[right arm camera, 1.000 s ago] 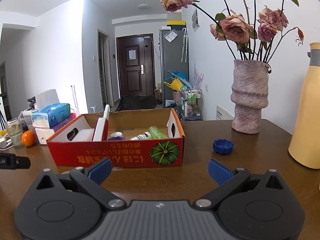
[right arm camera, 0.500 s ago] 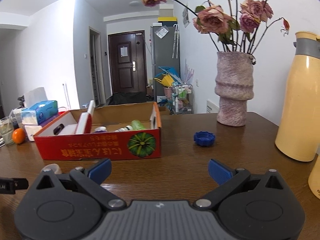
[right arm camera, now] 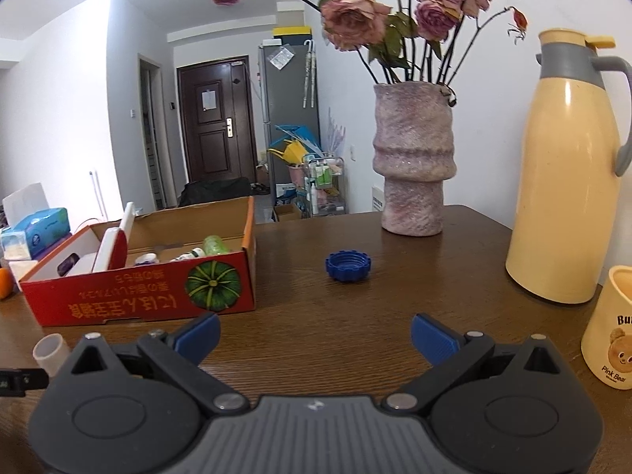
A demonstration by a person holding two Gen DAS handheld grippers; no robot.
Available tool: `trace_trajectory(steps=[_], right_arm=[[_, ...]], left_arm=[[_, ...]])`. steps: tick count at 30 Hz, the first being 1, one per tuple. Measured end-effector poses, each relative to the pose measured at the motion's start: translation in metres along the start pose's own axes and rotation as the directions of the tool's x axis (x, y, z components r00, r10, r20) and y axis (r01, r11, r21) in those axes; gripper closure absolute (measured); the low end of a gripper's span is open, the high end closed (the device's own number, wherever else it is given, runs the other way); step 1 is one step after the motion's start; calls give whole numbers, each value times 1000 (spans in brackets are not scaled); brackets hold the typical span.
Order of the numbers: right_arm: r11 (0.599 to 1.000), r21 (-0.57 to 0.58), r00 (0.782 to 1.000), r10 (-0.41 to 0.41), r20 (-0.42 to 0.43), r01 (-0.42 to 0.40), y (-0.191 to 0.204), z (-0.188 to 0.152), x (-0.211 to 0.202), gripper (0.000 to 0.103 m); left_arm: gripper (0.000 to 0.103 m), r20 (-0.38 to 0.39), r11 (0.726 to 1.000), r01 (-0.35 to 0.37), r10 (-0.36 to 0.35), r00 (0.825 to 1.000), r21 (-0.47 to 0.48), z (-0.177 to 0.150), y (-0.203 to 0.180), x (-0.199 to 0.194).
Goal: Organize rigid objects
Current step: 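Grasp the white tape roll with the left tool while the right tool approaches the blue cap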
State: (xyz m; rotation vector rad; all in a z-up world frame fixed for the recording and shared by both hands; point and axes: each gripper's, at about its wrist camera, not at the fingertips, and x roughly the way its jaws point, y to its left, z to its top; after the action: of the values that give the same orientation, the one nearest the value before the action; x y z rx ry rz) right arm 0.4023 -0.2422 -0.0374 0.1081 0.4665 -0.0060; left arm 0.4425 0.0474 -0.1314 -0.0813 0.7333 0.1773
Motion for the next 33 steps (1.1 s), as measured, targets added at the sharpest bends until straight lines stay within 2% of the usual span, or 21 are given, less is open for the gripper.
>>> trace_trajectory(steps=[5,11,14,15,16,17,33], right_arm=[[1000,10,1000,-22,3,22,-3,0,2,0],[998,31,999,-49,1,49,-11,1,10,0],[997,42,998,-58,-8,59,-15,1,16,0],[997,47,998,-62,-12,63,-16,1,18,0],[996,51,998,-66,-14,66,-17,1,20,0],[996,55,998,-69,-16,69,-18,1,22,0],[995,71,997,-75,-36,77,-24,2,48,0]], left_arm=[[0,-9,999,-31,30,999,-14,11,-8,17],[7,-16,998,-39,38,999,-49,20,-10,30],[30,-25,998,-40,39,999,-46,22,-11,34],[40,-28,998,-28,27,999,-48,23,-10,35],[55,-21,999,-31,30,999,-42,24,-11,35],[58,-18,999,-31,31,999,-33,24,-11,35],[59,60,997,-19,24,998,-79,34,8,11]])
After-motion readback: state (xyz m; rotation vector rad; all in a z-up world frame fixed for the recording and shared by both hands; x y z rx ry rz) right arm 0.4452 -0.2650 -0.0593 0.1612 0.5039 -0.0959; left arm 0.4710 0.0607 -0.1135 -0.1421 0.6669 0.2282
